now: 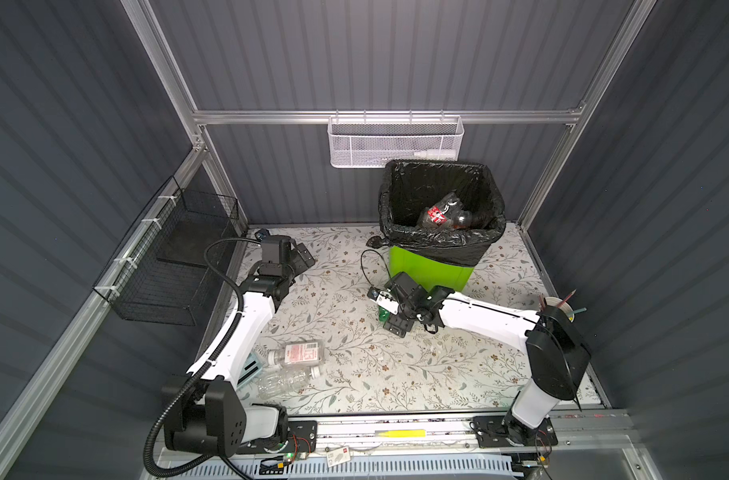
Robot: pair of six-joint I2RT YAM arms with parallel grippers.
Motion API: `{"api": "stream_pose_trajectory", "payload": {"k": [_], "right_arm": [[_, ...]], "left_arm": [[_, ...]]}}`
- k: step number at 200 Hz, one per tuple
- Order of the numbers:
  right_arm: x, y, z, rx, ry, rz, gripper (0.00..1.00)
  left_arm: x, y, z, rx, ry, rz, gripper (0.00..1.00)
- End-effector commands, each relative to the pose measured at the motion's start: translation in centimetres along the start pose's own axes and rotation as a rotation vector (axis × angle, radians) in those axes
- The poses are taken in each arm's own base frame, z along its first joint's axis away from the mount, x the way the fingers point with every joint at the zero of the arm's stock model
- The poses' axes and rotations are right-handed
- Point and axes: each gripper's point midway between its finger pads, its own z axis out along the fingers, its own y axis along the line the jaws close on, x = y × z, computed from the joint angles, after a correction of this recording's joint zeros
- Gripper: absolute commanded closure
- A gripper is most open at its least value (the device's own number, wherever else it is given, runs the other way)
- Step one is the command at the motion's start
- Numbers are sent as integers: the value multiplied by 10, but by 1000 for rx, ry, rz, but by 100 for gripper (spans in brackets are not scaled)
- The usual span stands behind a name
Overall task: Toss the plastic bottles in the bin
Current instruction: 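Withdraw the left gripper while the right gripper grasps the green soda bottle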
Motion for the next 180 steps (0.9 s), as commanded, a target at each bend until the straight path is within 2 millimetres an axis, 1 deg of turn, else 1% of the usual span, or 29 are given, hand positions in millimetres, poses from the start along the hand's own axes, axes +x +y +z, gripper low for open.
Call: {"api": "stream_pose_trajectory", "payload": {"k": [1,43,62,77,95,118,134,158,180], "right_arm": [[9,3,6,-14,73,-66,5],[16,4,25,-10,144,-96,8],[21,9,33,-30,182,-102,11],[24,13,38,-44,206,-104,16],[25,17,42,-54,220,-105,27],[21,19,40,-64,206,-96,39],[18,21,38,-74,195,-91,42],[14,20,32,-75,180,-80,50],[-2,15,15,-73,113,-50,51]], "left_arm": [[0,4,-6,8,2,-24,0],[1,5,-5,10,8,-30,0],[2,6,-3,8,13,-32,0],[3,7,-2,7,16,-34,0],[2,7,-3,10,15,-36,0],[3,9,-3,6,16,-41,0],[3,9,-3,7,18,-44,0],[4,8,-2,13,21,-48,0],[6,9,0,12,27,-50,0]]}}
